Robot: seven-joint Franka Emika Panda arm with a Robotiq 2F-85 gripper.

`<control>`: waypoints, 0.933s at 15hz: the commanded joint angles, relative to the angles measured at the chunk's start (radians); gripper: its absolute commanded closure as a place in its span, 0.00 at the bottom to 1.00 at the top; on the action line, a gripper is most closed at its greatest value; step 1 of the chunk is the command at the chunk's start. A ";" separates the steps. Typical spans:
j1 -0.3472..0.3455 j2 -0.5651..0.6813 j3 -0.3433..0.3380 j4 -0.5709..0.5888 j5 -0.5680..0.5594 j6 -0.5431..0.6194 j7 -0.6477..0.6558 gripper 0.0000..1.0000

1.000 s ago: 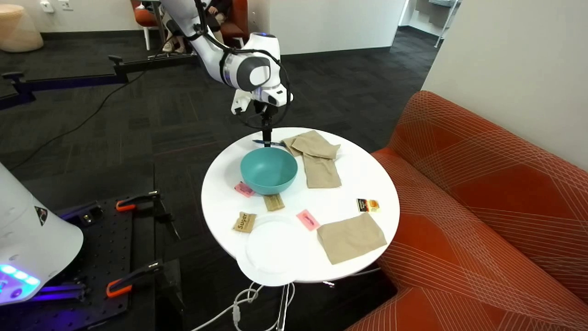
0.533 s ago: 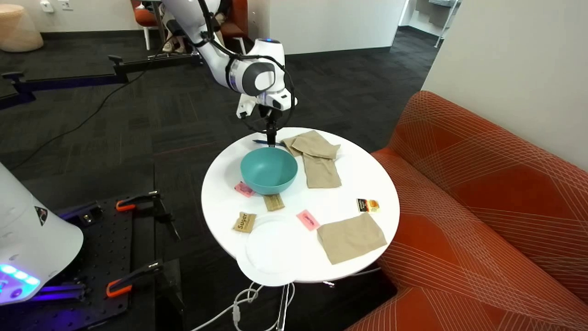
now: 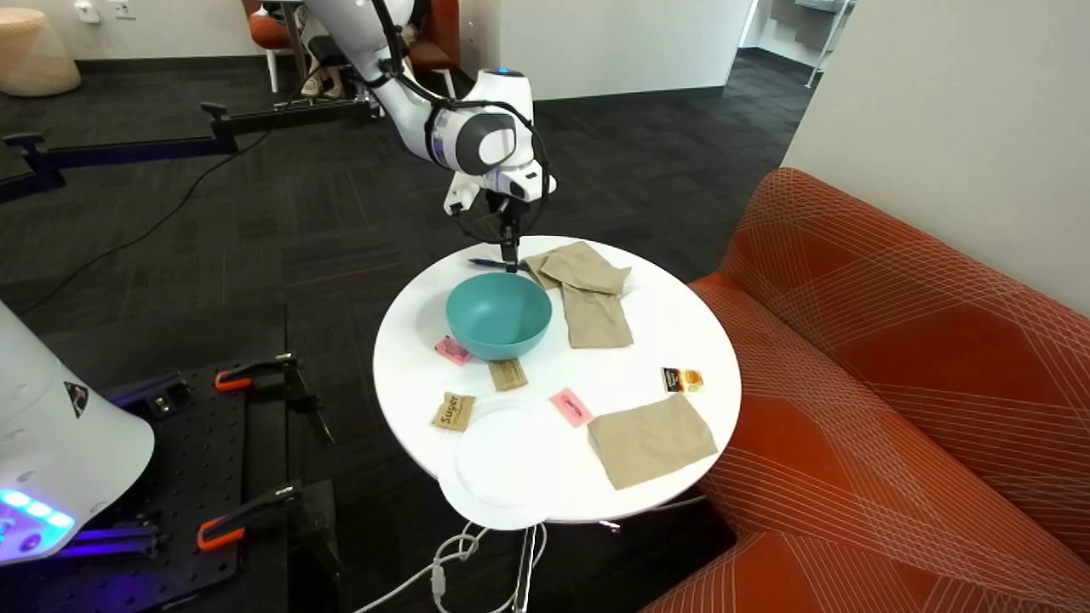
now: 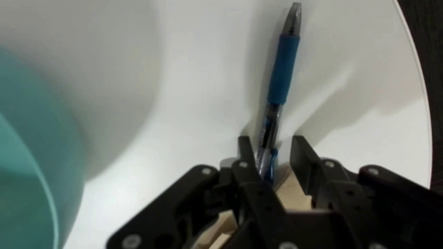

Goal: Put the pen in the bowl

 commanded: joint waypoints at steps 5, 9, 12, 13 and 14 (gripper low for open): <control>0.003 0.001 0.002 0.021 0.017 -0.021 0.025 0.96; -0.001 -0.073 0.016 -0.030 0.043 -0.042 0.020 0.96; 0.008 -0.141 0.009 -0.070 0.036 -0.044 0.034 0.96; 0.012 -0.168 0.005 -0.085 0.029 -0.046 0.041 0.96; 0.012 -0.191 0.004 -0.098 0.025 -0.049 0.047 0.96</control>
